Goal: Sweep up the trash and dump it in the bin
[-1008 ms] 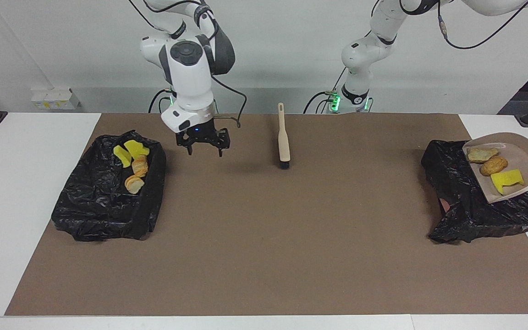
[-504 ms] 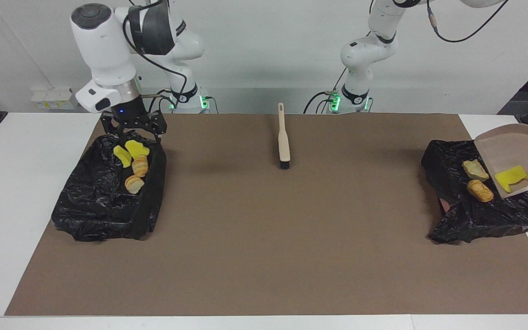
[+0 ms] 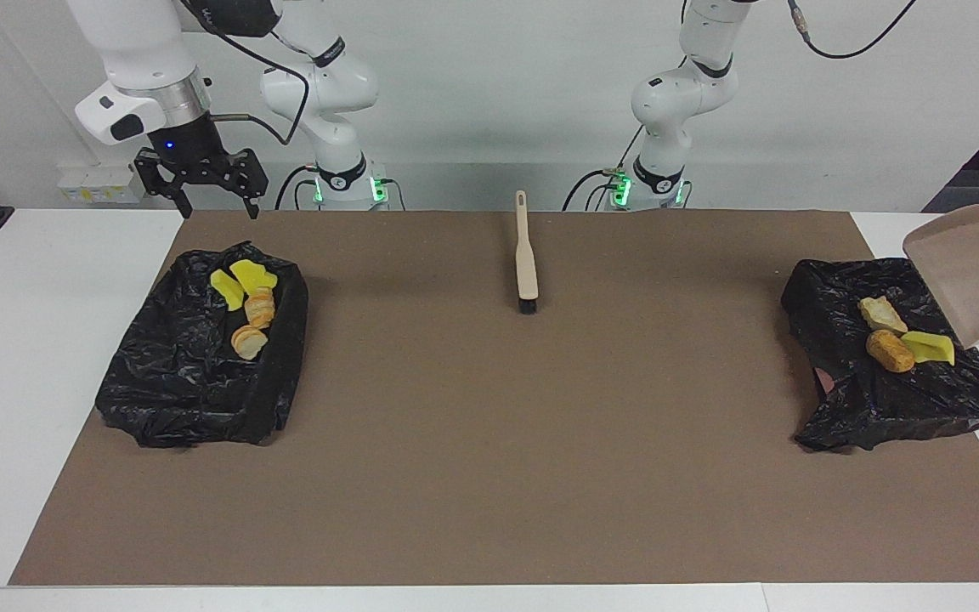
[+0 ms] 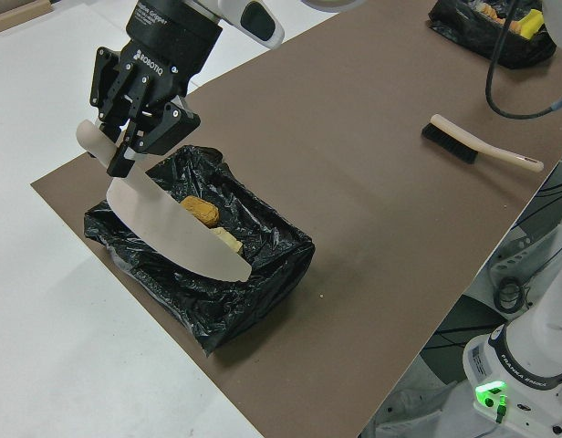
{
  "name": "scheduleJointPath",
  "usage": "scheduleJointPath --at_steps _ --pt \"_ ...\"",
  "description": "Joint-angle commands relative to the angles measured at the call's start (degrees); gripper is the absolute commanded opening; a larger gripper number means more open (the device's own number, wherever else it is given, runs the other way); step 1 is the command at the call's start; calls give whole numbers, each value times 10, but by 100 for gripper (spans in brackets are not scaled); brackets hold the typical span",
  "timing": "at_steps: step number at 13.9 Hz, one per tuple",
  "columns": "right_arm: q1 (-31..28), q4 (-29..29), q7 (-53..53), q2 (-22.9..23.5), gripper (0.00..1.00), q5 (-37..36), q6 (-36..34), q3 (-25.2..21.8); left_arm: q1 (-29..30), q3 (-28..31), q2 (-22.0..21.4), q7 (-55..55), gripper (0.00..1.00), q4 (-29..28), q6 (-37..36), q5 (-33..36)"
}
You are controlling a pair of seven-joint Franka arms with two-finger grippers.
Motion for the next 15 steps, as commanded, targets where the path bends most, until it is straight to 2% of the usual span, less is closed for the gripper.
scheduleJointPath --at_steps 1,7,9,11,15 --pt "0 10 -14 6 100 14 -16 4 -24 -3 -15 -69 0 -15 -39 0" --pt "1 9 -13 6 100 14 -14 2 -94 -3 -26 -295 0 -23 -144 -119" --pt "1 9 -13 6 100 14 -14 0 -118 -4 -44 -359 0 -56 -145 -175" --pt "2 9 -13 6 100 13 -15 1 -143 -5 -67 -442 0 -100 -131 -197" --pt "2 9 -13 6 100 13 -15 1 -183 -5 -73 -599 0 -120 -131 -272"
